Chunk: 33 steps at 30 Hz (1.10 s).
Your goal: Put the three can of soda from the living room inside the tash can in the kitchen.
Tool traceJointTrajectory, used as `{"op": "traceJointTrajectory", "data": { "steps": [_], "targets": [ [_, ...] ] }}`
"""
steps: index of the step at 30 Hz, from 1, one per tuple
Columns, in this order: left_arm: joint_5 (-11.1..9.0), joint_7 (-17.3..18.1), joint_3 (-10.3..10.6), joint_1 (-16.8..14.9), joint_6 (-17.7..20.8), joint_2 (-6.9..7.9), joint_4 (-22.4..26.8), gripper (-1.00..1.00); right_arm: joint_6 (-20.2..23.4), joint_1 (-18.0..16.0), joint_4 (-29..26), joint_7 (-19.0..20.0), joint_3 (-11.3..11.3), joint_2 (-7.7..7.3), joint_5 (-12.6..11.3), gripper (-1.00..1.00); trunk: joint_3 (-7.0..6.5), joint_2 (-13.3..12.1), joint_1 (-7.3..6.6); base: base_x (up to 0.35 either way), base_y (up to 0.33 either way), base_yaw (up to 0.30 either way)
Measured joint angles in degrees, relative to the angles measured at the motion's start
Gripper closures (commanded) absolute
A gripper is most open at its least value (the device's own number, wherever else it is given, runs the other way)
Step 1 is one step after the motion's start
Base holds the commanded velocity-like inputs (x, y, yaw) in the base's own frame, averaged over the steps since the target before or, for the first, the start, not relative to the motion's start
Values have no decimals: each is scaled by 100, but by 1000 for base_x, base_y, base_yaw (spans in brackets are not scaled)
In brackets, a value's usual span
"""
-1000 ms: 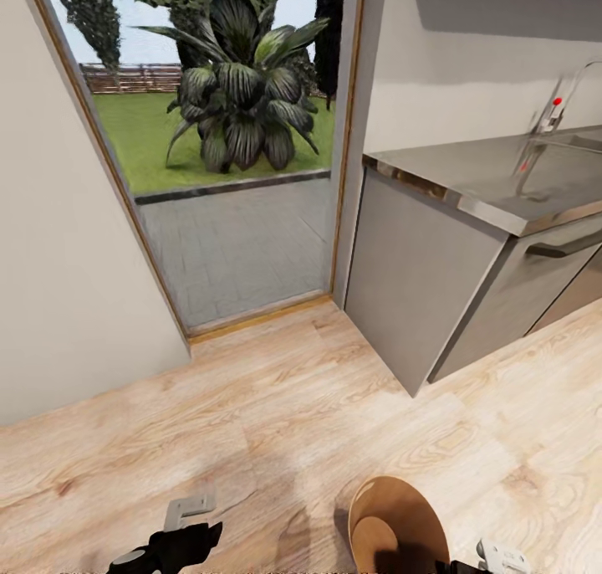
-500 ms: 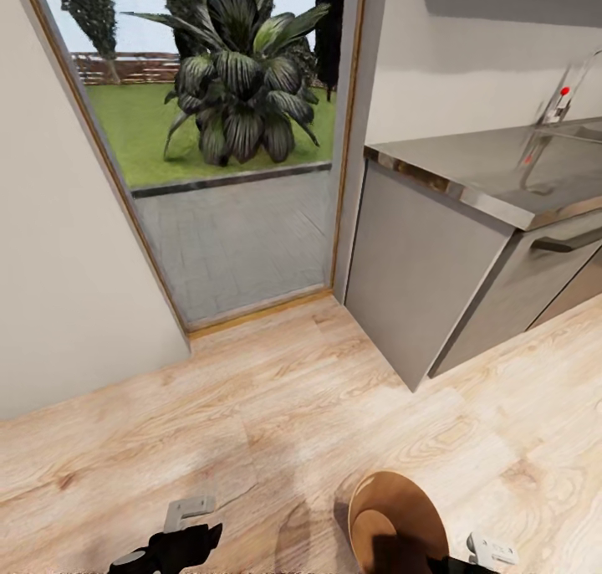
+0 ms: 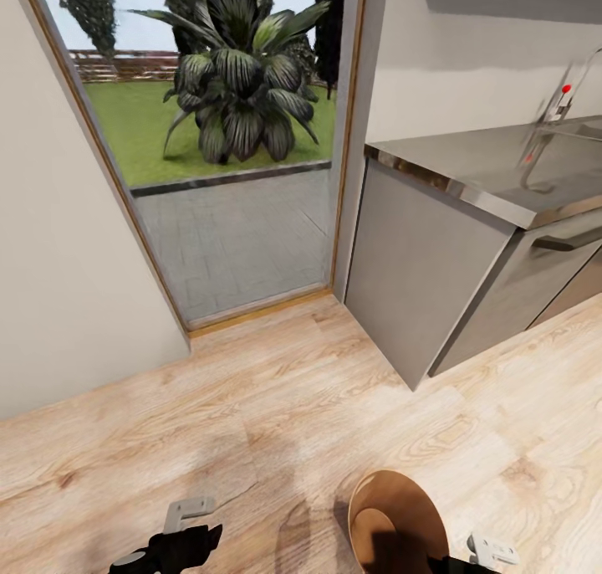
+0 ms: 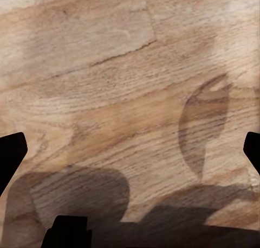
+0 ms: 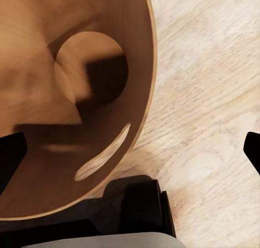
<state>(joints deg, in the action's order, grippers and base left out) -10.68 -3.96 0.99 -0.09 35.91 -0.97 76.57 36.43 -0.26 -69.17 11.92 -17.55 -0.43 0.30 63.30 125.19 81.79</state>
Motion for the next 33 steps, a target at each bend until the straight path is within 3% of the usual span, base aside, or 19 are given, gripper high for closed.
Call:
{"op": "traceJointTrajectory", "data": {
  "steps": [33],
  "targets": [
    [31, -18, -2, 0, -67, 35, -81, -100, -17, 0, -125, 1, -8, -18, 11, -100, 0, 0, 0, 0, 0, 0]
  ]
}}
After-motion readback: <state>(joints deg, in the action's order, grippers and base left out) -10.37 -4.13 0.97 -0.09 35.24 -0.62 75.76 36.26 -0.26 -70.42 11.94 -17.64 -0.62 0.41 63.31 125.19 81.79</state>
